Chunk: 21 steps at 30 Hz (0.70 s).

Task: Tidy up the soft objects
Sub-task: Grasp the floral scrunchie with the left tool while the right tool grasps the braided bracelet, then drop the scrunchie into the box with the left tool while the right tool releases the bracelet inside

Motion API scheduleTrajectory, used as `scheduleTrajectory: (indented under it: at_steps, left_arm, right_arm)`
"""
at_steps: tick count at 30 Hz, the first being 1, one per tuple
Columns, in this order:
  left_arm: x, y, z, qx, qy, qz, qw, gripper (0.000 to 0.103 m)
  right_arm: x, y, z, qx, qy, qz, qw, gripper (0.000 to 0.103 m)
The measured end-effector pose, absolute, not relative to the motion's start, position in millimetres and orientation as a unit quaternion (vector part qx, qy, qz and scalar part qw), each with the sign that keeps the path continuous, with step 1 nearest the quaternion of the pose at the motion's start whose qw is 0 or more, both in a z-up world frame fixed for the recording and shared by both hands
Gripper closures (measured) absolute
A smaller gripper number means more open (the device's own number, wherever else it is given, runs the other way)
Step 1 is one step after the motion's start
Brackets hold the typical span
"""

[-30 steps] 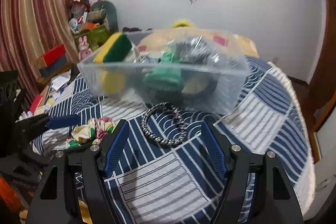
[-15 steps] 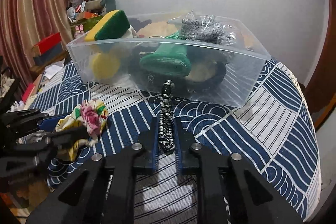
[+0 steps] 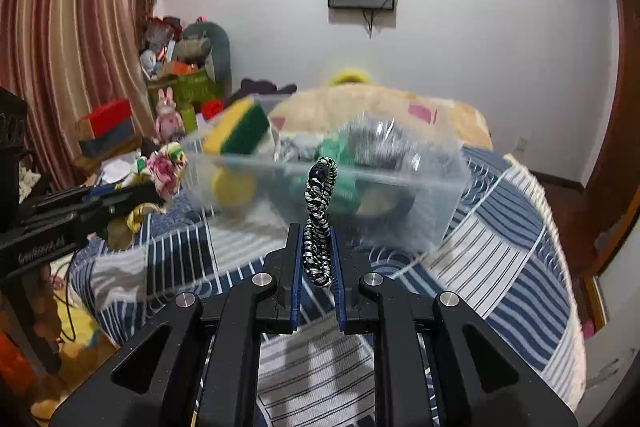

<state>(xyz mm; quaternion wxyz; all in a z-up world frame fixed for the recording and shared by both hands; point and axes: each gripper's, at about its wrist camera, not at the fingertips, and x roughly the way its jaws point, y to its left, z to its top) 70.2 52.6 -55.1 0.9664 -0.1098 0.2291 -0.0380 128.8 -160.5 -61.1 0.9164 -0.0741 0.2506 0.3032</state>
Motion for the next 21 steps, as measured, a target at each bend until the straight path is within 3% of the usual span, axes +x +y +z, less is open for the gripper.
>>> scheduleTrajectory:
  at_steps: [10,21]
  left_arm:
    - [101,77,-29,-0.106,0.187,0.029,0.976,0.082]
    - [153,71,-39,-0.091,0.211,0.044,0.972,0.082]
  right_arm:
    - [142,-152,-28,-0.057,0.204,0.306,0.928,0.091]
    - [179,-111,-28,-0.037,0.218,0.328,0.919,0.091]
